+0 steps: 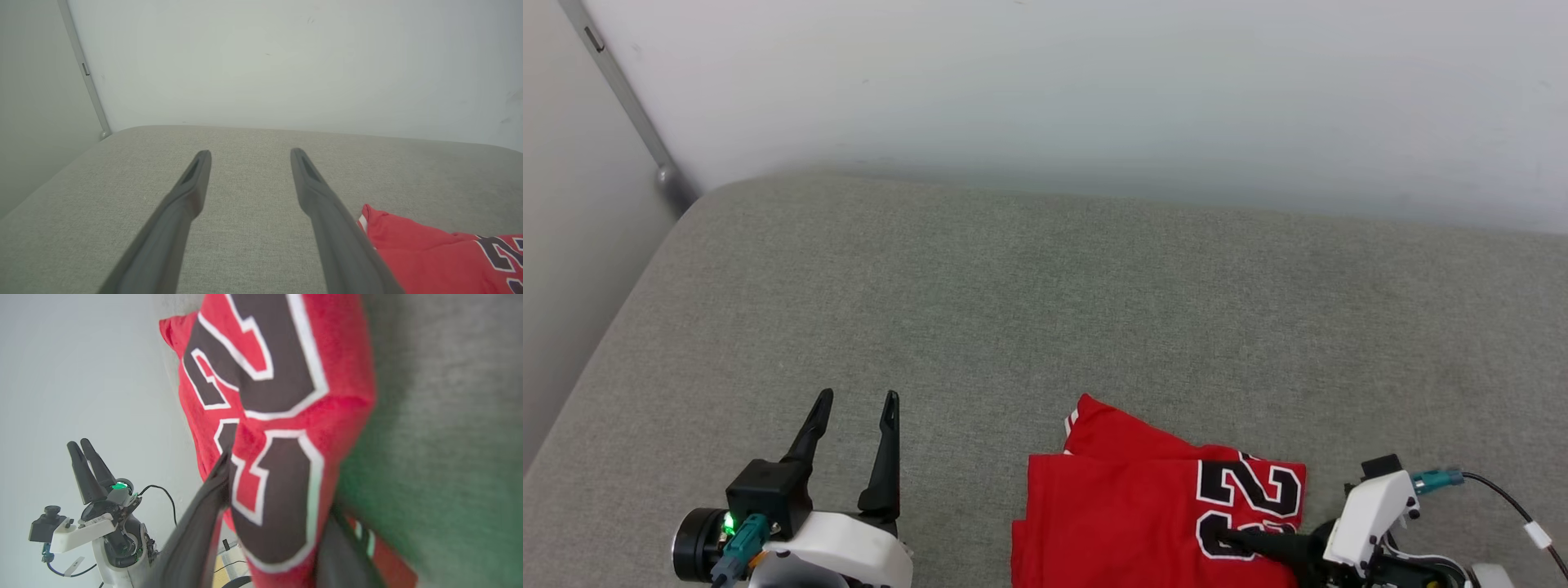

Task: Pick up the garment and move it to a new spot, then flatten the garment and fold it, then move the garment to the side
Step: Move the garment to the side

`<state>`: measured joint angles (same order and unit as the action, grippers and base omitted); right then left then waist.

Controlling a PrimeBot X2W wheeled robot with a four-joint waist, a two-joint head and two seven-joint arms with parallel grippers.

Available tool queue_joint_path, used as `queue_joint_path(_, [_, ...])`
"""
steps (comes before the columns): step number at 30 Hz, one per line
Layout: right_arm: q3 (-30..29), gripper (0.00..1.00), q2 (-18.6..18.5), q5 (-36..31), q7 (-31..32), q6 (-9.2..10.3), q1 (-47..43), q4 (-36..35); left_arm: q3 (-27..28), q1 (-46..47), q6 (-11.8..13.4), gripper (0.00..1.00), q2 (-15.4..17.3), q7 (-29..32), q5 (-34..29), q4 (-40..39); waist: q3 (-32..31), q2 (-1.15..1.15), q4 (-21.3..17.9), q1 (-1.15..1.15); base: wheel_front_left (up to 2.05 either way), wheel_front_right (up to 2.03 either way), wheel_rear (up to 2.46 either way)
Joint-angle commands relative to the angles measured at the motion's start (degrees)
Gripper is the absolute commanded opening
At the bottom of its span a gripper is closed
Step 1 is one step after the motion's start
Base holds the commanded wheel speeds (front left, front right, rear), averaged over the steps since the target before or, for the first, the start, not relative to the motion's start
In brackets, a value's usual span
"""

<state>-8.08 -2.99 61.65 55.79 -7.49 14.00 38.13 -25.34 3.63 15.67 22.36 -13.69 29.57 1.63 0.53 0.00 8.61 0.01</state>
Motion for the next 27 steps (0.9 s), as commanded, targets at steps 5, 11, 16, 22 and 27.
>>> queue_joint_path(5, [5.43, 0.00, -0.93, -1.69, -3.79, 0.00, 1.37, -2.73, 0.02, -0.36, 0.42, 1.00, -0.13, 0.02, 0.26, 0.34, -1.08, 0.00, -0.97, -0.01, 0.00, 0.00, 0.00])
queue_joint_path(11, [11.85, 0.00, -5.21, -9.25, -9.98, 0.00, 1.46, -5.86, 0.00, -1.12, 0.40, 1.00, -0.22, -0.22, 0.42, 0.37, -2.69, 0.00, -3.07, -0.01, 0.00, 0.00, 0.00])
queue_joint_path(16, [16.77, 0.00, -9.77, -18.22, -15.12, 0.00, 2.83, -5.64, 0.24, -2.42, 0.76, 1.00, -0.48, -0.56, 0.65, 0.10, -3.83, 0.00, -7.45, -0.01, 0.00, 0.00, 0.00])
queue_joint_path(22, [18.15, 0.00, -13.52, -26.70, -17.55, 0.01, 6.07, -3.27, 0.21, -2.79, 0.61, 1.00, -1.36, -1.06, 0.42, -0.48, -3.20, 0.00, -15.23, -0.01, 0.00, 0.00, 0.00])
queue_joint_path(27, [17.03, 0.00, -16.67, -32.12, -19.26, 0.01, 12.91, -0.06, 0.26, 0.20, -0.23, 1.00, -2.68, -1.30, -0.89, -1.34, 2.26, 0.00, -24.93, -0.01, 0.00, 0.00, 0.00])
